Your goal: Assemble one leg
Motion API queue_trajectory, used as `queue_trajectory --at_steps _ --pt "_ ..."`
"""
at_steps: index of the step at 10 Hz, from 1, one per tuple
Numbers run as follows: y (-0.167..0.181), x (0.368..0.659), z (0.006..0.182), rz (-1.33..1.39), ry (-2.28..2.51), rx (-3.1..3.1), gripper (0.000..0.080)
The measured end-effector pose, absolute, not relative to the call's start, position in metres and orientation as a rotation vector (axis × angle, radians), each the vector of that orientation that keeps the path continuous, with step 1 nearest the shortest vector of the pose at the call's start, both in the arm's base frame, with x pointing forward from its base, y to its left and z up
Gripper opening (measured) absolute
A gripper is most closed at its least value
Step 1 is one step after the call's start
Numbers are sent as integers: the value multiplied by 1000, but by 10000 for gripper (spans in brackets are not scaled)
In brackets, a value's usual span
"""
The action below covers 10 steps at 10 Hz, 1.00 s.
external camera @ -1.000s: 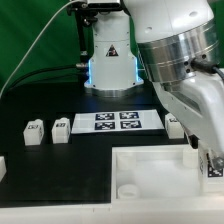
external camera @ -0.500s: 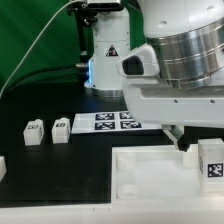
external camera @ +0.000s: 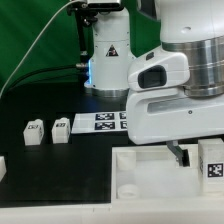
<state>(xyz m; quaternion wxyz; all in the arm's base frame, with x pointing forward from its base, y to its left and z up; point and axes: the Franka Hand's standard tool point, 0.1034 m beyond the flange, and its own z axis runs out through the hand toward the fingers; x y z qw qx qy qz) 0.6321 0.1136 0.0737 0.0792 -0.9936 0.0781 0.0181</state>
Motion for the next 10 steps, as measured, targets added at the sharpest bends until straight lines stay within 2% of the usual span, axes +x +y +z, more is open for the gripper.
queue_trajectory --at_steps 1,2,3,4,8,10 --pt "114 632 74 58 275 -2967 452" --pt "116 632 74 77 488 -2933 452" --pt "112 631 72 88 601 -2919 305" --pt "112 631 72 94 682 -2904 303" --pt "106 630 71 152 1693 -2399 301" --pt "107 626 69 173 2004 -2089 301"
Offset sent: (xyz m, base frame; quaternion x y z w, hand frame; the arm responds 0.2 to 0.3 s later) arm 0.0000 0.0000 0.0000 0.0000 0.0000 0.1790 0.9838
